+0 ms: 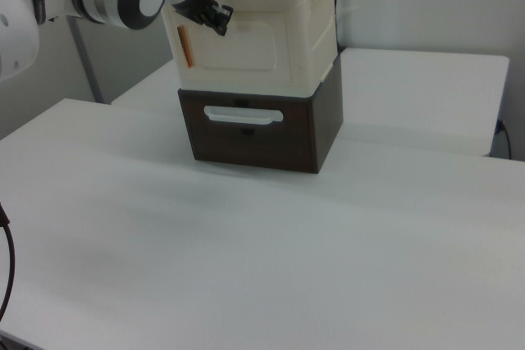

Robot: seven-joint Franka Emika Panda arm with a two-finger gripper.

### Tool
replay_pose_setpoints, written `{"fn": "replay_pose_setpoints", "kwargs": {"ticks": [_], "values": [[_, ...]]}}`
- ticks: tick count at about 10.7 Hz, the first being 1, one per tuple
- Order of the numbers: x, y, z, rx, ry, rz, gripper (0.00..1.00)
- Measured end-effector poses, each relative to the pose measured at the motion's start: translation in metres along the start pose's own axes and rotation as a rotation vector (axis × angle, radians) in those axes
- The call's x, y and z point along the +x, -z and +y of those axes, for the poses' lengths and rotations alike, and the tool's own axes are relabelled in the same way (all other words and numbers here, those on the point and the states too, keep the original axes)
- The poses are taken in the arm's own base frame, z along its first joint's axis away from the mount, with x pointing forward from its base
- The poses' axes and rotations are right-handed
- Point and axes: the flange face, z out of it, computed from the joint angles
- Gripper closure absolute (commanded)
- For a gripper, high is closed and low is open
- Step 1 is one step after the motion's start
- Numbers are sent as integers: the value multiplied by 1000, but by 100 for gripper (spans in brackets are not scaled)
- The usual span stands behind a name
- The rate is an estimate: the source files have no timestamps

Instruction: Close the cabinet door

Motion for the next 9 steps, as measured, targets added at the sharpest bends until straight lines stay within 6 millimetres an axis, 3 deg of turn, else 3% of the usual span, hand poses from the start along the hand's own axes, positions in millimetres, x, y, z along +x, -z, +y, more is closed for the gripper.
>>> {"fn": "replay_pose_setpoints", "kwargs": {"ticks": [3,9], "values": [[7,-8,0,-5,1,113,100],[4,-10,0,-5,2,110,100]]}}
